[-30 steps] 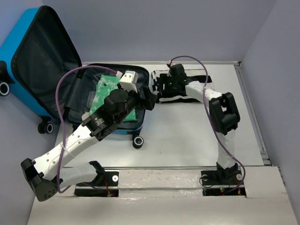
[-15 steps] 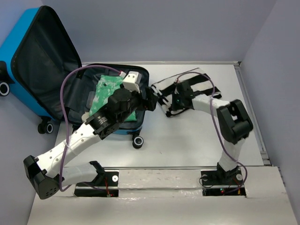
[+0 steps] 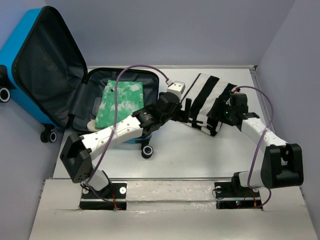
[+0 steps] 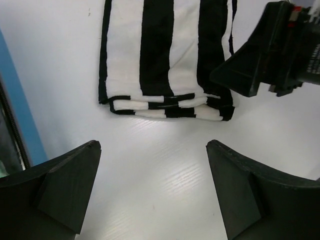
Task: Pack the luggage
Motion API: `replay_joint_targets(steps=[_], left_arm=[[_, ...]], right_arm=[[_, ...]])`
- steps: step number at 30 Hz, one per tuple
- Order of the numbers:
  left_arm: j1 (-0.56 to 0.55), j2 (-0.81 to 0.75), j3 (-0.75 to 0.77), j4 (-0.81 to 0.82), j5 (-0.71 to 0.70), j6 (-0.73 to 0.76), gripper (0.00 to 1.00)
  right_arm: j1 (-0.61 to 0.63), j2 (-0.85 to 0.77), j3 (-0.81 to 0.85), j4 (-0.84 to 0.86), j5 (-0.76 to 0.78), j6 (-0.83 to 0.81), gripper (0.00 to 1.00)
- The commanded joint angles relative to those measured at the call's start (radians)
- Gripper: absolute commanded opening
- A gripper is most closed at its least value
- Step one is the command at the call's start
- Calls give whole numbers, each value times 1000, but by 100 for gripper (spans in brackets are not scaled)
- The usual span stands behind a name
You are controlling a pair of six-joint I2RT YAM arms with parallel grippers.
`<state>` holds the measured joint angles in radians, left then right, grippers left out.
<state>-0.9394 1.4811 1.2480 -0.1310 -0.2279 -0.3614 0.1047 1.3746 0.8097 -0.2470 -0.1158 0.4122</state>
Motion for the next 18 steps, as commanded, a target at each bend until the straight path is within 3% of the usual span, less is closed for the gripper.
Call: replay_joint_targets(steps=[1,5,9,18], left_arm=[[-9,138,173,-27,-90,-5,99],[4,312,353,-119,-145,10,99],[53,439,461,-173,-81,15,99],[108,708,741,-321,5,47,99]], right_arm=[[-117,-51,66,25,-42,53,96],[-245,61,157,60,-62,115,100],[-310,205,229,117,-62,169,100],[-321,558,473,115,-68,212,100]])
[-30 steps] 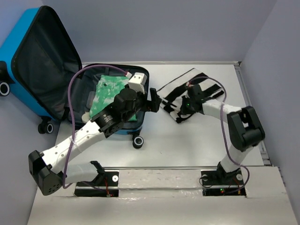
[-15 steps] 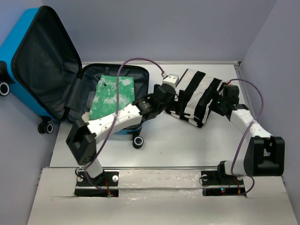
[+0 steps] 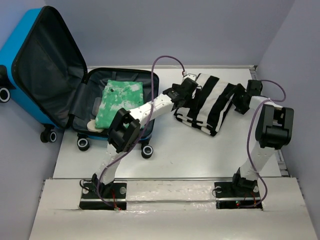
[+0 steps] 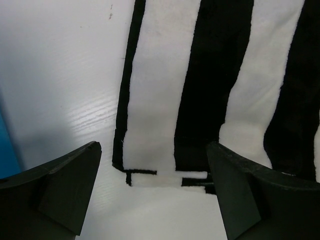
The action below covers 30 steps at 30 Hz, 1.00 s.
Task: Pack the luggage
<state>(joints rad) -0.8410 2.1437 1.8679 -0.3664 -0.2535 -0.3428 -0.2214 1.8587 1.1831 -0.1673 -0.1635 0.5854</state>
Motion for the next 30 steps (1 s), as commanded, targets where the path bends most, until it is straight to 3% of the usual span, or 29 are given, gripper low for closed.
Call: replay_joint_targets(steps=[1,8,16,17,21,22,25,26,27,28,30], left_arm=[[14,71,129,-86,37,28,99],[51,157,186,-112,108,24,99],[62,196,143,-100,174,19,98],[62,194,117,-92,175,16,97],[62,193,71,-43,227,1,94],[62,191,62,-34,240,-5,92],[62,179,31,-5,249,-16,79],[62,173,5,18,281,-18,72],[60,156,-7,29,283,-19,65],[62,145,-18,38,284,-19,59],[63,121,-58,79,281,-22,35]], right_arm=[[5,92,111,37,-28,50,100],[39,214,197,38,-71,70,96],[59,295,199,100,-168,149,83],[59,295,190,110,-169,163,75],[59,287,153,190,-212,192,58],[59,289,153,201,-223,205,49],[59,306,164,227,-274,209,23],[59,313,165,233,-290,206,19],[59,315,167,233,-291,199,9],[59,313,167,235,-291,191,7],[59,307,145,282,-294,186,7]])
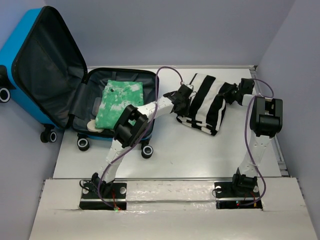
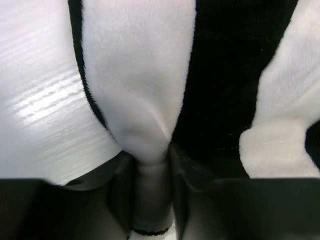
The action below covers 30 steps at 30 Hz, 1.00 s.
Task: Pack the luggage
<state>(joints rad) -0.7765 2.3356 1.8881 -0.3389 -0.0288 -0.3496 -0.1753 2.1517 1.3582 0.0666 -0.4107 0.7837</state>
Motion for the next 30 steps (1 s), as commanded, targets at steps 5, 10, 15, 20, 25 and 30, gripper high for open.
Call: replay_joint_targets(steps=[5,10,15,20,25,30], left_arm=[[2,-160,-93,80,75,-22,6],[2,-300,-81,80,63,-8,6],[13,-360,-8,32,66,14,6],[74,-462,-30,21,76,20,6],[198,-596,-78,-14,81,23,6],[426,-835,-250,-25,69,21,6]], right_arm=[[13,-100,-163,263,-120,38,7],[13,-242,-214,325,-138,48,7],[22,-371,-241,334,-158,60,7],[104,-484,-196,289,-133,57,7],[236,-498,-56,227,-91,66,7],[422,-369,145,182,-48,78,7]])
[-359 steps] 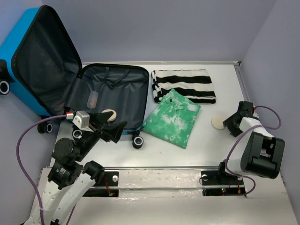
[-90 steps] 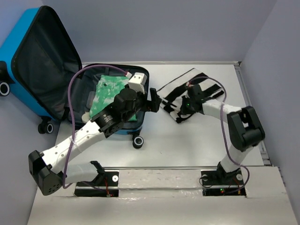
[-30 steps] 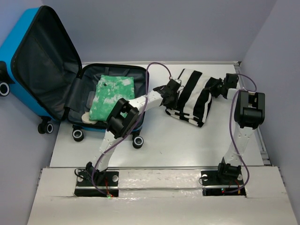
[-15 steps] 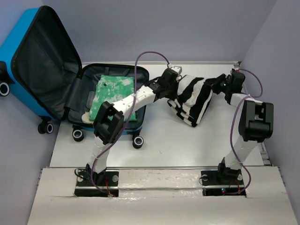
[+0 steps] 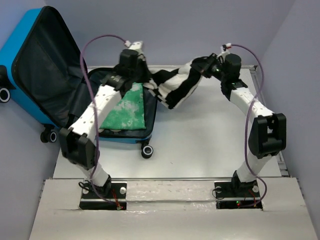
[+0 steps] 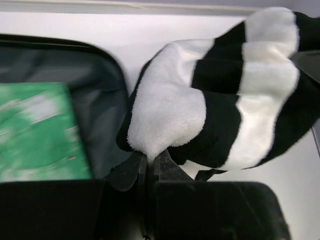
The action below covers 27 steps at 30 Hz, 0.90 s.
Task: Pack the luggage
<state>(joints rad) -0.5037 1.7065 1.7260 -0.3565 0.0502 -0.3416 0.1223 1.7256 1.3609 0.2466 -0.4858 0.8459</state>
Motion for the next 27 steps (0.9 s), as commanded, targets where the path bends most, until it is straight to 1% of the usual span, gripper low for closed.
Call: replay_joint_targets(steps=[1,2,3,4,5,6,7,8,9,10,11,13,14,15,16,18,20,21,23,24,26,27], left_arm=[[195,-276,-121,-4,-13,10,6],[239,-306,-181,-4,-10,10,6],[281,-335,-209,-2,-13,15,6],[363,-381,-238,-2,-22,22,6],[404,-399,-264,-9,-35,29,6],[442,-418,-328,-9,-39,33,6],[524,-442,-366,2,-79,35,8],[571,-447,-438,10,-82,29,15],[611,-450,-475,37,-70,26,29],[646,-446,-505,42,-59,21,45],[697,-444,-540,37,-11,15,62],[705,-462,-572,60,-15,15,81],[705,-499,-583,71,-24,10,98],[705,-514,-573,65,-39,7,99],[703,-534,-557,57,-77,10,99],[697,-548,-490,31,-93,18,99],[657,-576,-442,-8,-107,19,99],[595,-591,-403,-30,-151,19,99],[524,-630,-349,-61,-225,13,99],[502,-643,-335,-61,-240,9,99],[437,-691,-316,-91,-266,3,98],[435,-729,-313,-111,-294,0,98]], right_arm=[[185,83,214,-7,38,16,7],[215,110,252,-18,47,16,7],[244,174,292,-26,61,16,7],[270,210,370,-44,68,15,7],[298,245,410,-58,78,13,7],[350,287,452,-70,91,6,7],[373,377,536,-104,99,-7,7],[417,426,581,-131,104,-14,7],[437,474,622,-185,101,-28,11],[453,562,664,-220,102,-42,26],[483,596,731,-301,105,-79,35],[507,641,777,-367,119,-128,58],[507,667,799,-407,131,-175,78],[519,673,844,-475,142,-200,86],[519,678,868,-507,142,-221,93],[519,666,895,-559,159,-280,94],[519,628,865,-583,214,-318,94],[519,585,838,-587,234,-329,94],[519,522,816,-613,262,-359,94],[519,522,805,-613,262,-370,94],[519,456,759,-648,285,-402,95],[519,398,732,-649,305,-412,95]])
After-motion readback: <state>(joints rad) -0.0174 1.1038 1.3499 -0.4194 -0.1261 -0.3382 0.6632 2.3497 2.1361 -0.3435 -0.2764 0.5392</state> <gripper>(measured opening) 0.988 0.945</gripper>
